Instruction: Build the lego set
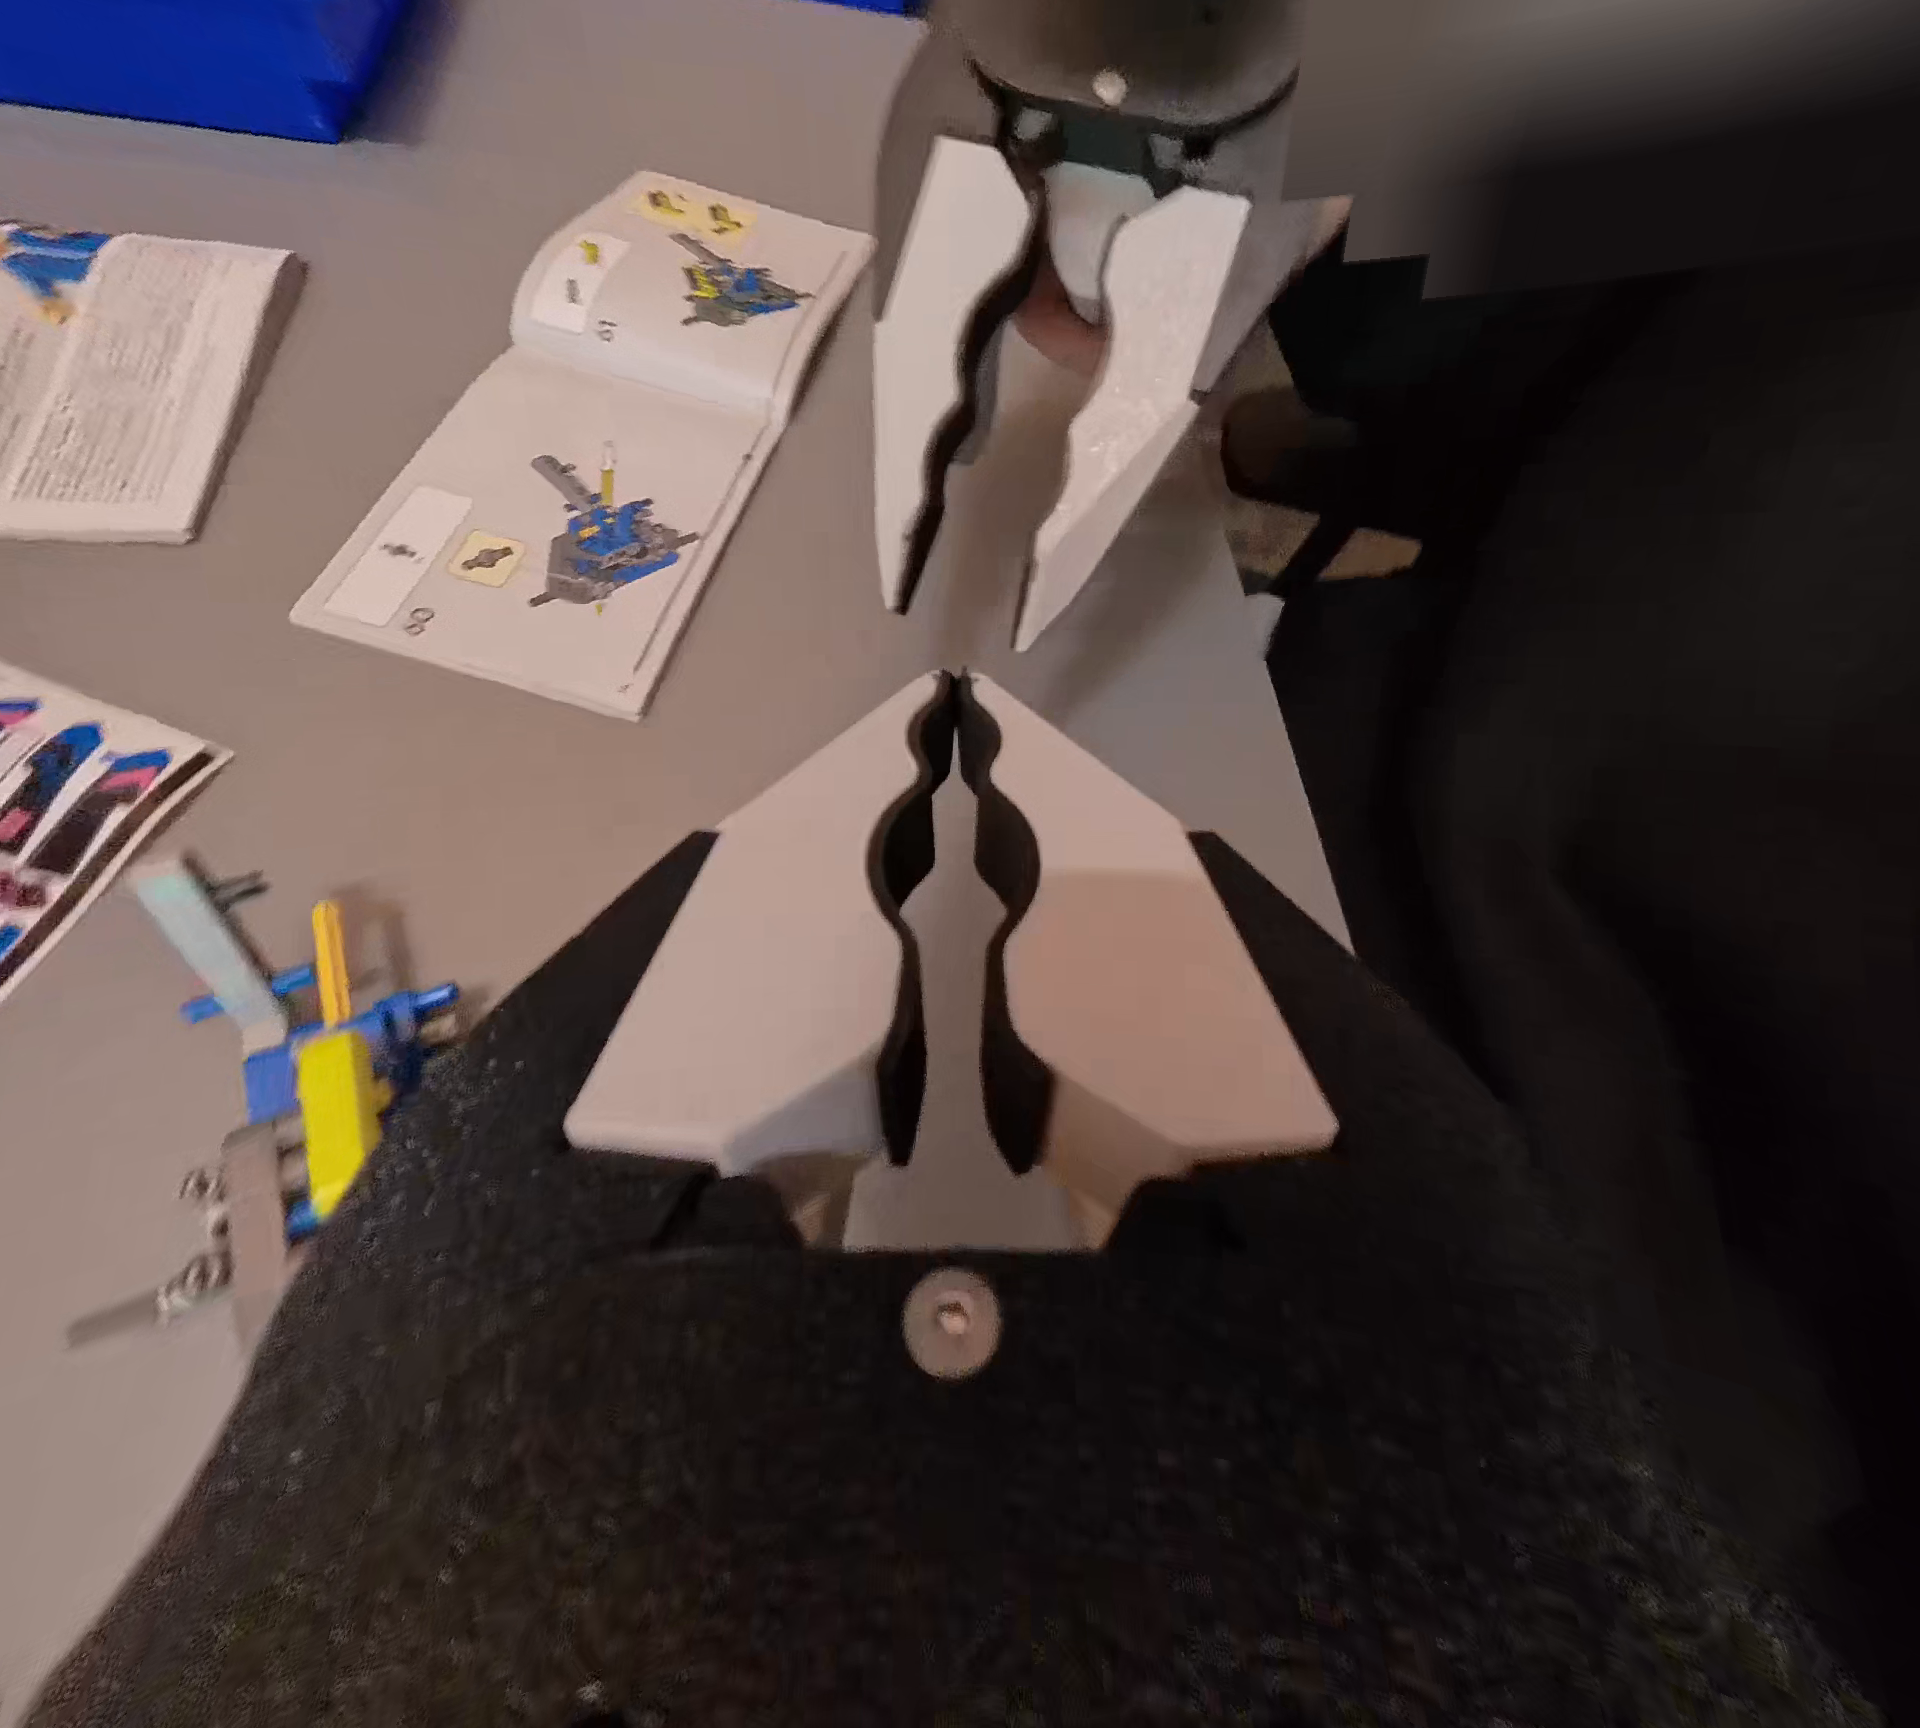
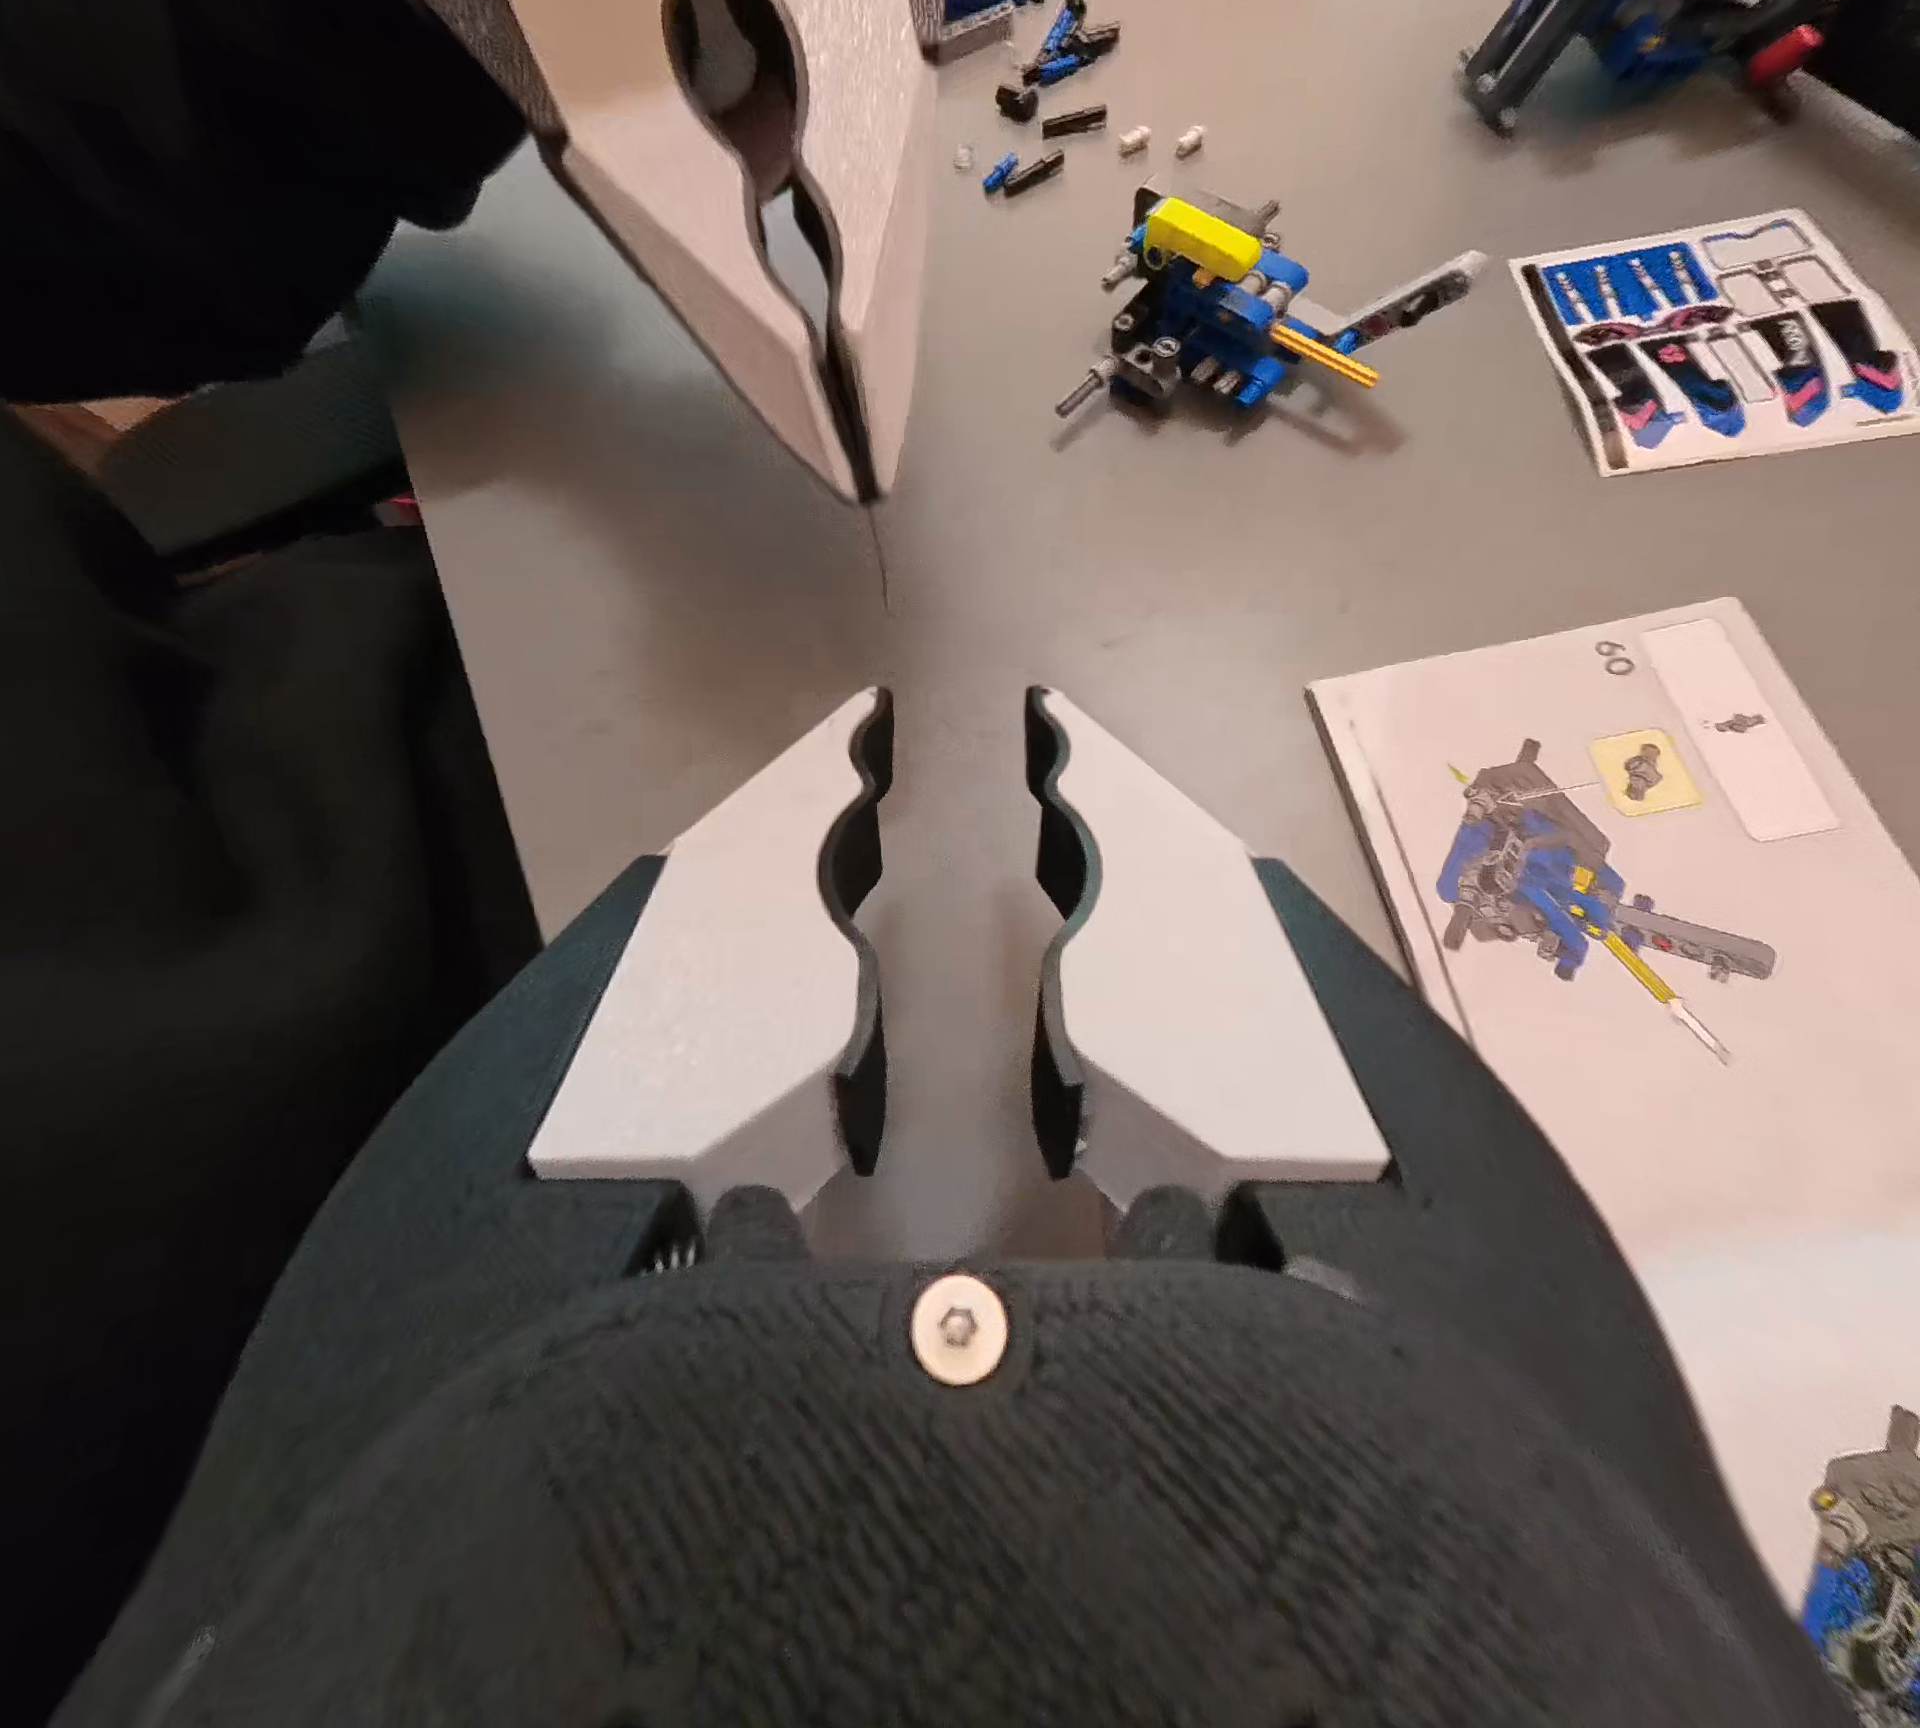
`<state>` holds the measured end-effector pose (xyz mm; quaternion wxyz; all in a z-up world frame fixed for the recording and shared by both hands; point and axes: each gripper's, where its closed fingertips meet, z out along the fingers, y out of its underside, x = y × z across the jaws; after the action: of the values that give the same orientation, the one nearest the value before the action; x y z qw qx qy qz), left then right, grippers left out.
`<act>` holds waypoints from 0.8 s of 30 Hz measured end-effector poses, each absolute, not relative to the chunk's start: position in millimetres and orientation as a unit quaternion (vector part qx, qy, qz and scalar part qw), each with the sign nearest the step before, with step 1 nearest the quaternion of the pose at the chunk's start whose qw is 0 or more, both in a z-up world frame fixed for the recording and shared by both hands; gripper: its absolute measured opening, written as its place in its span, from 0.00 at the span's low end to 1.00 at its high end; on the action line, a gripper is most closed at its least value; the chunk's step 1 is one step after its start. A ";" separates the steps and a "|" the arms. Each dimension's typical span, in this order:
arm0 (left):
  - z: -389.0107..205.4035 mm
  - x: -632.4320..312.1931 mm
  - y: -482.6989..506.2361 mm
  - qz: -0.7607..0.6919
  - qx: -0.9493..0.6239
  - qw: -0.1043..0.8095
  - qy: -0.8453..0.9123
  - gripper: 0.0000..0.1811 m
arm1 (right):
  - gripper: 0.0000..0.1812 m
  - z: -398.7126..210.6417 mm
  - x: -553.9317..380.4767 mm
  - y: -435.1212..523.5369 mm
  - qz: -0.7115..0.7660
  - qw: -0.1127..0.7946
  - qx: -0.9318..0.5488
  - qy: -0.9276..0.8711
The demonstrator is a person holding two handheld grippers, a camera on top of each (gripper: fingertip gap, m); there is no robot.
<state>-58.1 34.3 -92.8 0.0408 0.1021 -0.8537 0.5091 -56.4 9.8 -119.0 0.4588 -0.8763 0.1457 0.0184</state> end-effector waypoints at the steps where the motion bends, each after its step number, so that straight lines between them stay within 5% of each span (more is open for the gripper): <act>1: -89.7 -51.7 39.6 0.521 0.125 0.038 -0.844 0.00 | 0.14 -119.3 -55.3 9.2 0.018 0.462 -0.875 0.144; 13: -76.8 21.4 131.0 0.667 0.432 0.137 -0.592 0.00 | 0.23 -106.0 22.0 54.6 -0.204 0.510 -0.834 -0.050; 24: -109.4 29.0 136.6 0.660 0.503 0.204 -0.520 0.00 | 0.18 -126.8 40.3 114.9 -0.136 0.524 -0.819 -0.189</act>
<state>29.0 136.6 -109.4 0.2037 0.5035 -0.5196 0.6596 40.3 114.9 -126.8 0.5241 -0.8193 -0.1888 -0.1357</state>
